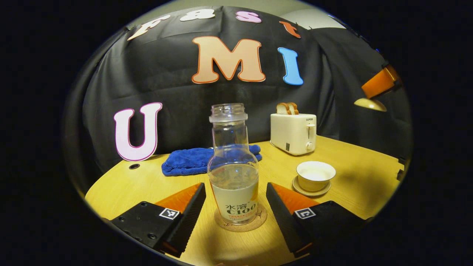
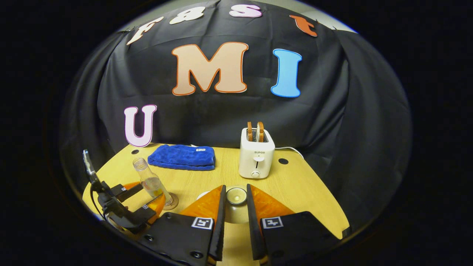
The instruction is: Open the teacup lid with one hand, grasp the water bottle and pour water into the teacup with the other hand; after pouring, place the water bottle on the coaster and then close the teacup lid.
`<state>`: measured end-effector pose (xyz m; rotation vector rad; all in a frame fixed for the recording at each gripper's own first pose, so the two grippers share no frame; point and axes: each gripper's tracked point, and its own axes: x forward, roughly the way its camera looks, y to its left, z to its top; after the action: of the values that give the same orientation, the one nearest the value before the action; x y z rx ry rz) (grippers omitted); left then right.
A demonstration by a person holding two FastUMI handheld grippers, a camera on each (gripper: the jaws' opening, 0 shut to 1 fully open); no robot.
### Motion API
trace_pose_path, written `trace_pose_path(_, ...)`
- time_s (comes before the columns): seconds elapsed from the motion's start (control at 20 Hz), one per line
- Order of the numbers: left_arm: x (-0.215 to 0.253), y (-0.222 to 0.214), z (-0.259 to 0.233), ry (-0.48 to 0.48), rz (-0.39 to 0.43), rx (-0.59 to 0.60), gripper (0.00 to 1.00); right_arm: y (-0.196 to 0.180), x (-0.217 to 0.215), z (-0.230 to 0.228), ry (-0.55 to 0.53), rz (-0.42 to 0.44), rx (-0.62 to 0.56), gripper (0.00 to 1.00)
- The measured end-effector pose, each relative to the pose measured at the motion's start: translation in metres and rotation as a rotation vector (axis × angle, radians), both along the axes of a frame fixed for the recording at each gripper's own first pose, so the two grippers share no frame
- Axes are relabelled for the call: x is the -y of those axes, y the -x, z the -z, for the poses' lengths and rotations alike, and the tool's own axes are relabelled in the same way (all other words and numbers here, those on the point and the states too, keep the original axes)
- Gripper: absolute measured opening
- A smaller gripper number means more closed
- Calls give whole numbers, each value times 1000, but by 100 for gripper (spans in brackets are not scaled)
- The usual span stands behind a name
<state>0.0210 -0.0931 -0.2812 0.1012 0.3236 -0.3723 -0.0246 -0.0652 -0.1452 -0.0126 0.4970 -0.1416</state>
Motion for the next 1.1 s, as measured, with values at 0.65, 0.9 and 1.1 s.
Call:
trace_pose_path(0.65,12,-11,1,-152,49,-29,69,-1,19,-9,-38,15,33,31)
trace_pose_path(0.9,12,-14,-10,-258,70,-1,68,2,36,-15,-57,30,57,34)
trace_pose_path(1.1,9,-13,-10,-397,111,6,69,10,48,-12,-80,44,62,36)
